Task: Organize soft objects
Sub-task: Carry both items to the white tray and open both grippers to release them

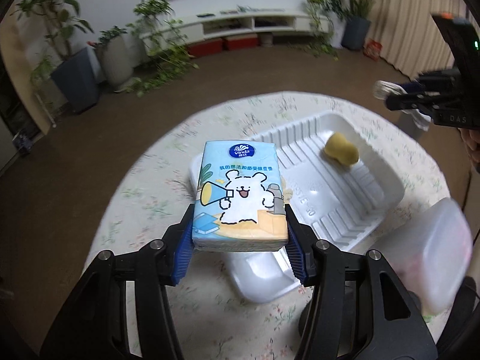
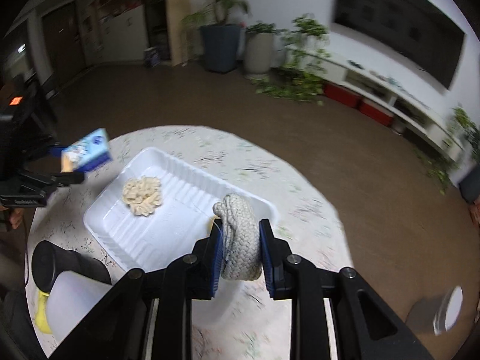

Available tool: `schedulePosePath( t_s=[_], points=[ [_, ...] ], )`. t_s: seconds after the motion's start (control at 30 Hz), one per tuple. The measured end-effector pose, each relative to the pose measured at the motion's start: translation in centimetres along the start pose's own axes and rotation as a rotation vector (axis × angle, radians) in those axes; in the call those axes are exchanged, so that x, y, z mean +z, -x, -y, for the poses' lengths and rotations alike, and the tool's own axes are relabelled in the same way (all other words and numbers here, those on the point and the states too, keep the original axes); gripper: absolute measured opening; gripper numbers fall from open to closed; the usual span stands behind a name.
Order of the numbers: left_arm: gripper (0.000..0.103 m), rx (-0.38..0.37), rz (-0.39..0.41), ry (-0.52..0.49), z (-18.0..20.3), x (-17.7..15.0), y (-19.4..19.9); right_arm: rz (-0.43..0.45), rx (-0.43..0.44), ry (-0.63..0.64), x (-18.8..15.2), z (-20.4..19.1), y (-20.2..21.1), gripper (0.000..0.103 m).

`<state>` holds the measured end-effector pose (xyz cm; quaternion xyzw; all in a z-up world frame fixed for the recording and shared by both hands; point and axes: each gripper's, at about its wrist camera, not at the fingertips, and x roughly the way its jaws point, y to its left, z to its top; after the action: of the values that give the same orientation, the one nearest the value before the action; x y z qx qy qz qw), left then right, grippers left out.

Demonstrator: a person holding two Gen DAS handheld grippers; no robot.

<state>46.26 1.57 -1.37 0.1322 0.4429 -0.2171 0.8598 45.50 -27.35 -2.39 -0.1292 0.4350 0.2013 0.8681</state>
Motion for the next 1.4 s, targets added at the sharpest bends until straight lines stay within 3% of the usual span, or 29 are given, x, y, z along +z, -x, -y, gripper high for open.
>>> schedulePosePath(
  t_s=[0.27,0.67,1.03,1.2,1.4],
  points=[
    [0.051,-0.027,-0.031,-0.014,-0.4,0.2,-3.4,-0.061,0.062,0.102,1.4,-2.6,-5.0,0.025],
    [0.051,-0.060,-0.055,-0.062,0.2,0.1,-5.5,-0.120,0.109,0.160,1.3,-3.7,-8.2,0.025],
    [0.055,-0.030,-0.072,-0.068,0.4,-0.1,-6.5,-0.184,0.112,0.222,0.6,-5.3,-11.8,0.026],
    [0.063,-0.026,-0.061,-0.068,0.4,-0.2,-6.4,-0.182,0.121,0.207,0.3,-5.0,-12.1,0.050],
    [0.072,-0.019,-0.060,-0.065,0.4,-0.2,-6.3,-0.169,0.116,0.204,0.2,-4.9,-11.7,0.065]
  ],
)
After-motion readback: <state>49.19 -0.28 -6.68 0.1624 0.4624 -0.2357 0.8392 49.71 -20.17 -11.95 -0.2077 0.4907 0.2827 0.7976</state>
